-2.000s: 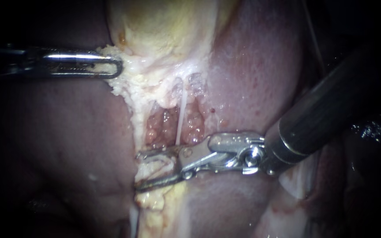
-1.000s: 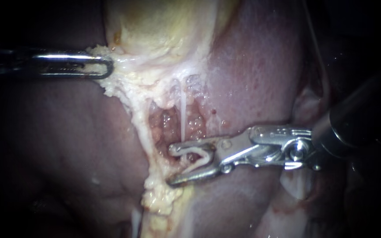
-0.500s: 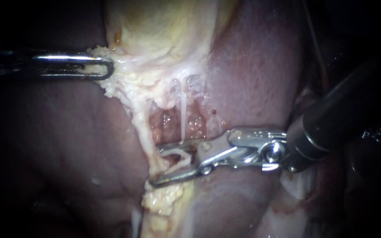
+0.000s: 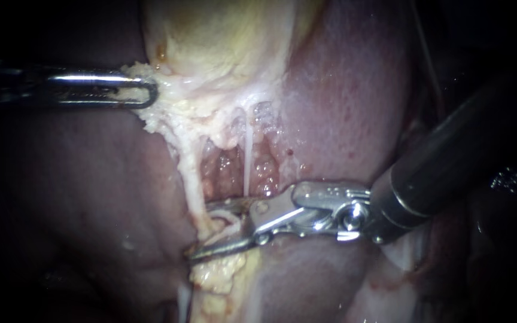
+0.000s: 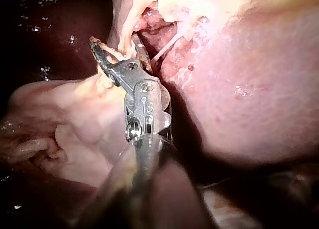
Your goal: Clipping first clip left tube
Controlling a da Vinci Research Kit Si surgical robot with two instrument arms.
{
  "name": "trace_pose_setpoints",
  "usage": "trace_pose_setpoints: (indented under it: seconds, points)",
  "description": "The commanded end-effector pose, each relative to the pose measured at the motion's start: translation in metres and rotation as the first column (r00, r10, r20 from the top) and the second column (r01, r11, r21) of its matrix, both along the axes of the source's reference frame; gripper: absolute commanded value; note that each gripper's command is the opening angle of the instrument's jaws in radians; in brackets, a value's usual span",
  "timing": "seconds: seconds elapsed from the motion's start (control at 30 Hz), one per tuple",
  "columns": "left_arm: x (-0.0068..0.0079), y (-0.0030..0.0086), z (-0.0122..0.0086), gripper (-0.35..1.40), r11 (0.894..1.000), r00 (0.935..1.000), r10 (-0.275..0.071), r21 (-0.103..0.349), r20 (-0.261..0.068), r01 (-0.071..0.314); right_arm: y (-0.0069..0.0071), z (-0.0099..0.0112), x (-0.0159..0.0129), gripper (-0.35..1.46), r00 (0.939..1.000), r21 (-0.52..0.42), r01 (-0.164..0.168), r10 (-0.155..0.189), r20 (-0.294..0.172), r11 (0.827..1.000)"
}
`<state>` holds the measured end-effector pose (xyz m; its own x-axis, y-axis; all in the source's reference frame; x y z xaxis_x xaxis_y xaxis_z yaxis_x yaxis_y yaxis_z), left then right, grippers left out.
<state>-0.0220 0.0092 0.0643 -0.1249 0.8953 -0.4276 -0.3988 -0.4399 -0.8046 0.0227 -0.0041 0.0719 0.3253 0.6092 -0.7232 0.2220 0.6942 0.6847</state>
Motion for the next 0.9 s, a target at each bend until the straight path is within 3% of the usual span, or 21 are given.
trace_pose_setpoints:
  seconds: [0.03,0.2,0.27,0.63,0.73,0.9]
  points:
    - [-0.0001,0.0000,0.0000,-0.35,1.000,1.0000,-0.001,0.000,-0.001,0.001,-0.0002,0.0000,0.0003,0.44,0.9999,0.001,0.006,-0.006,-0.009,1.000]
    - [-0.0004,0.0001,0.0001,-0.35,1.000,1.0000,-0.002,0.000,-0.002,0.002,-0.0003,-0.0001,0.0014,0.44,0.9989,0.009,-0.008,0.008,-0.047,1.000]
    - [-0.0005,0.0001,0.0001,-0.35,1.000,1.0000,-0.001,-0.005,-0.003,0.001,-0.0003,-0.0002,0.0018,0.44,0.9985,0.009,-0.025,0.025,-0.048,1.000]
    - [-0.0004,0.0001,0.0003,-0.35,1.000,1.0000,0.001,-0.006,-0.002,-0.001,-0.0005,-0.0012,0.0013,0.44,0.9985,0.024,-0.023,0.024,-0.049,0.999]
    - [-0.0002,0.0001,0.0004,-0.35,1.000,1.0000,0.001,-0.006,-0.002,-0.001,-0.0012,-0.0023,0.0010,0.44,0.9984,0.025,-0.016,0.017,-0.053,1.000]
    - [-0.0001,0.0001,0.0004,-0.35,1.000,1.0000,0.002,-0.006,-0.001,-0.002,-0.0028,-0.0042,0.0006,0.43,0.9966,0.036,0.035,-0.032,-0.076,0.999]
